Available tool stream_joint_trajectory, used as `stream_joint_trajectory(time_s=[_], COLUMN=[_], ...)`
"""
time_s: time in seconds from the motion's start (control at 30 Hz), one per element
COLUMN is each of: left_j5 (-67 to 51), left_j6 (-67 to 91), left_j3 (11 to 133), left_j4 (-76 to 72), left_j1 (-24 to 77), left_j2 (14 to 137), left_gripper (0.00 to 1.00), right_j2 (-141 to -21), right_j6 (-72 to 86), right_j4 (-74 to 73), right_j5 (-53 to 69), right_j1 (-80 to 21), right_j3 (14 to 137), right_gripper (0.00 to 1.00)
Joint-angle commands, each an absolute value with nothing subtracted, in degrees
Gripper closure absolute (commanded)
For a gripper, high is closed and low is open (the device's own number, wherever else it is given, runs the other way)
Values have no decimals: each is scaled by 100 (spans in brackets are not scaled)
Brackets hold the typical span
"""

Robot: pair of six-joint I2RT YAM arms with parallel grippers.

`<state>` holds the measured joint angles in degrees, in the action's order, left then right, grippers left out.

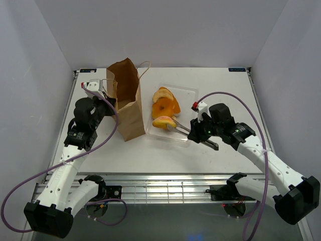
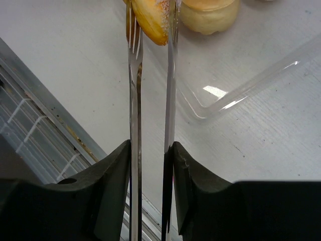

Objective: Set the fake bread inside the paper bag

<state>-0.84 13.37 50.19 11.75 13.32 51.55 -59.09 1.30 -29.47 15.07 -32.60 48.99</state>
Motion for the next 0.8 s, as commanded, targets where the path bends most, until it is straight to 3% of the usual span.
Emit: stream_joint_trajectory(time_s=[0.0,0.3,0.77], left_j5=[-149,-114,-97], left_j6=[1318,1327,1336], left_j3=[5071,5045,5027], left_j4=[1248,1239,1222], left_j1=[1362,1362,1371], left_j2=[5089,5036,5018], left_gripper=[100,100,100], right_j2=[-5643,-5528,-6644], right_j6=[255,439,352], right_j4=[-2988,-3340,-4174], right_j5=[1758,1828,1819], right_j1=[-3243,-3243,-3243], right_j3=[5369,6311,9095], right_gripper=[66,66,64])
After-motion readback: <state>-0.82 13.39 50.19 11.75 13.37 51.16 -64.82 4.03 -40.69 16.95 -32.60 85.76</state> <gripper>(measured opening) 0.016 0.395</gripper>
